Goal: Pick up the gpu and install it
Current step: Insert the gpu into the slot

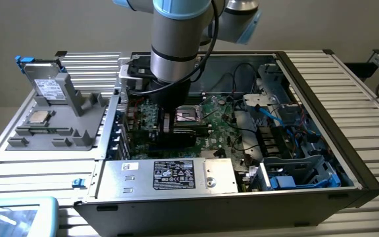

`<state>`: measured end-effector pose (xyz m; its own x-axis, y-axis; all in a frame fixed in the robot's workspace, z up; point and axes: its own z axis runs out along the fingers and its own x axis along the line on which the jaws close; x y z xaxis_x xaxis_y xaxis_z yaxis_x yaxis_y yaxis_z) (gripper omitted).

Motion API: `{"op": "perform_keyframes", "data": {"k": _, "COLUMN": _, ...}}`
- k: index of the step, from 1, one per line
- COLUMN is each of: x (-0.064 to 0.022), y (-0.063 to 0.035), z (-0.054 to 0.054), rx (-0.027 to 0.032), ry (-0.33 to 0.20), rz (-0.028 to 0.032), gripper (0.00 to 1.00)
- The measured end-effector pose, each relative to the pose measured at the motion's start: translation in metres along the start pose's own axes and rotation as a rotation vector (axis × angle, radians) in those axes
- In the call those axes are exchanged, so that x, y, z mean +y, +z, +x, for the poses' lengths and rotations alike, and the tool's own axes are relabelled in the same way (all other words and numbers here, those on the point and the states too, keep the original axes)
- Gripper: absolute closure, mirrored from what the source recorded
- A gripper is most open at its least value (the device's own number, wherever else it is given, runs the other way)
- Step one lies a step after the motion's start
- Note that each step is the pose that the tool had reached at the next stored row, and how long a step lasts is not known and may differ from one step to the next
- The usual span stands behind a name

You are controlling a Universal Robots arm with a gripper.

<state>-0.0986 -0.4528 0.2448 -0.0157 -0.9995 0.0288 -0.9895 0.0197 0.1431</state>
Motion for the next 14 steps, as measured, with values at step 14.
{"op": "perform_keyframes", "data": {"k": 14, "x": 0.0007, "y": 0.0012, "z": 0.0000, "rx": 0.0000, "ry": 0.000, "rz": 0.0128, "gripper": 0.73}}
